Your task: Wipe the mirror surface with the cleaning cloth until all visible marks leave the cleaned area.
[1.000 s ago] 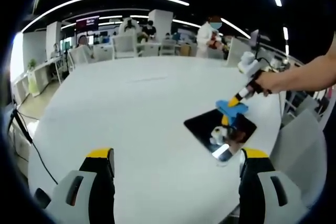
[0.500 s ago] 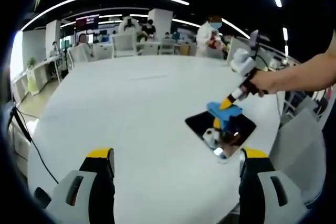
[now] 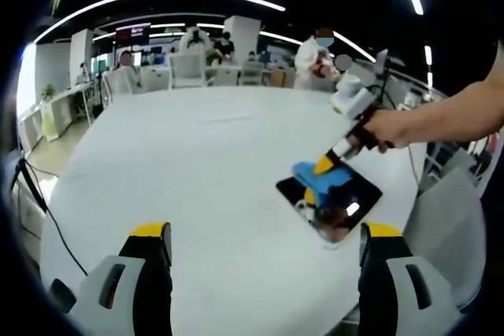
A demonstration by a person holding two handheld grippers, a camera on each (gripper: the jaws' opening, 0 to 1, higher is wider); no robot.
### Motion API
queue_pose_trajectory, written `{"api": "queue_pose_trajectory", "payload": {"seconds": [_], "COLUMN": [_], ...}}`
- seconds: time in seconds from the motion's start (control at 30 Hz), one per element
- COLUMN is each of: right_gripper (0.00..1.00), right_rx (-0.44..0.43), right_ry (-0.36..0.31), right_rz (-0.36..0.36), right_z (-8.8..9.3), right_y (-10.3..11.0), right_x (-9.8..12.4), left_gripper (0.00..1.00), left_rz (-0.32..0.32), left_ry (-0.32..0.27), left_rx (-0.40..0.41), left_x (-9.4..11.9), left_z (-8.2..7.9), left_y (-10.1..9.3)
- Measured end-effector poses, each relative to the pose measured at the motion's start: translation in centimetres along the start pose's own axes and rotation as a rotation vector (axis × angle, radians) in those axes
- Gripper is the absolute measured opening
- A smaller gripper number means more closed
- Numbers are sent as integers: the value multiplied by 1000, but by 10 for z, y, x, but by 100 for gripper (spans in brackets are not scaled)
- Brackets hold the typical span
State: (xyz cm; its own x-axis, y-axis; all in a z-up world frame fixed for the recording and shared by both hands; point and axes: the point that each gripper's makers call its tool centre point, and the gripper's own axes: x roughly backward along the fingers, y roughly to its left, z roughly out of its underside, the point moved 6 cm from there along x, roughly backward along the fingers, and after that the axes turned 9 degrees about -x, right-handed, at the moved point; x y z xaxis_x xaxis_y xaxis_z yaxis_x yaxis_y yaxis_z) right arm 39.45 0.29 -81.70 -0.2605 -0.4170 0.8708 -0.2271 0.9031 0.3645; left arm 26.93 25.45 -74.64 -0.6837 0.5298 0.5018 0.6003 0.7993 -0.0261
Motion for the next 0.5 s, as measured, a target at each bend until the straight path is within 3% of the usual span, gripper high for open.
{"api": "queue_pose_trajectory", "payload": {"seconds": [0.5], "right_gripper": [0], "right_rx": [43], "right_ry": [10], "right_rz": [-28], "right_z": [-3], "right_y": [47], "right_x": [-18], "left_gripper": [100], "left_rz": [-12], "left_ry": [-6], "left_rx": [5], "left_x": [3], "left_z": [2], "left_y": [7]}}
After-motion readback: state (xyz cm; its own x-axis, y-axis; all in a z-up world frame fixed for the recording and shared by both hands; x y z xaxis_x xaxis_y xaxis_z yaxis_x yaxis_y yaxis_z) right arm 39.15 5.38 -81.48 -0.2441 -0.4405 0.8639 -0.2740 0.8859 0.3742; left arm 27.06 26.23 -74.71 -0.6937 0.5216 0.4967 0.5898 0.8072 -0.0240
